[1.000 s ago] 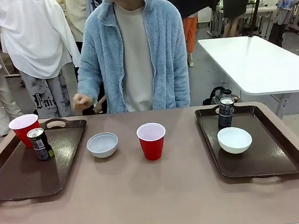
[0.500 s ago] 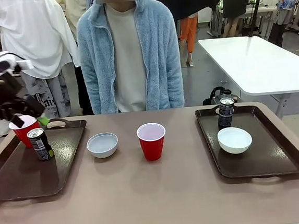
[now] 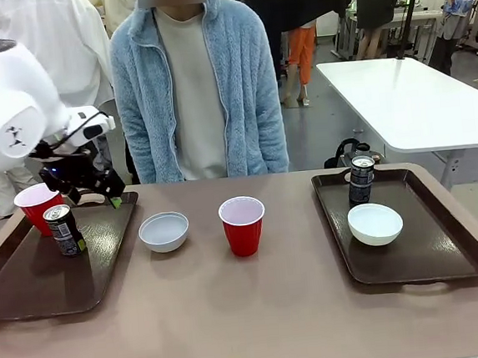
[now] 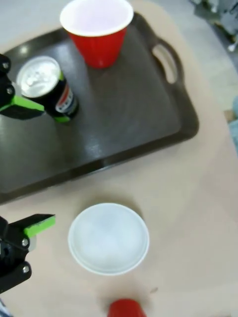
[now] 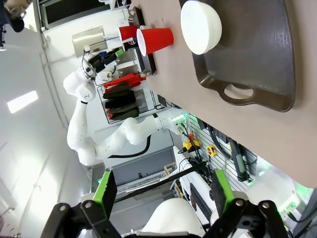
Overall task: Prepare tableware on both trays.
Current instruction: Pick up a Picnic Bowl from the table and place it on a Handle tray.
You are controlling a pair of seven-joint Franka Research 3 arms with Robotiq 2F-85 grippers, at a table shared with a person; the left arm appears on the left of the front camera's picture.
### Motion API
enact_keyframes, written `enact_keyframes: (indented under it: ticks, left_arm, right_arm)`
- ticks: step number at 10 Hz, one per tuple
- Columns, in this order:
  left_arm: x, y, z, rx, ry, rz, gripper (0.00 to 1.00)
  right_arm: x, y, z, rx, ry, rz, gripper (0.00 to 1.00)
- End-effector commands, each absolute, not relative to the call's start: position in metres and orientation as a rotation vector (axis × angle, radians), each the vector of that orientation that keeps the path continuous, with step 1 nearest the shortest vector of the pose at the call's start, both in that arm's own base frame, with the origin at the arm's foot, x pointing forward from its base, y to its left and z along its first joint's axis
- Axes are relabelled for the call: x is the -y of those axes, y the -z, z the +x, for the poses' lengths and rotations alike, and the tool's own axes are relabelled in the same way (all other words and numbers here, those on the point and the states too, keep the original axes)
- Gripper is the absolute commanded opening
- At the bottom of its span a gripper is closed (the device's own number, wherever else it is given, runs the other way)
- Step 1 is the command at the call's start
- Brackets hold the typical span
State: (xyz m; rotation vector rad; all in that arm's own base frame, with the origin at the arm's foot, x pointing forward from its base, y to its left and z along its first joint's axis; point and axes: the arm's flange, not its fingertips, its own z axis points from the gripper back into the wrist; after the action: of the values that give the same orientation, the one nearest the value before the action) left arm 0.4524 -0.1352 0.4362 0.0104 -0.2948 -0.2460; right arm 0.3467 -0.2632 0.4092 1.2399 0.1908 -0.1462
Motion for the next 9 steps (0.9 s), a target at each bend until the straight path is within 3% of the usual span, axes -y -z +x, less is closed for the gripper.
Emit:
enact_keyframes:
  ticks: [1,9]
  left_arm:
    - [0.154,-0.426,0.481,0.212,0.192,-0.026,1.0]
    - [0.198,-0.348,0.519,0.091,0.266,-0.094,1.0]
  right_arm:
    - [0.263,-0.409,0.346,-0.19,0.147,1.24,1.0]
    - [0.263,-0.409,0.346,-0.19,0.147,1.24,1.0]
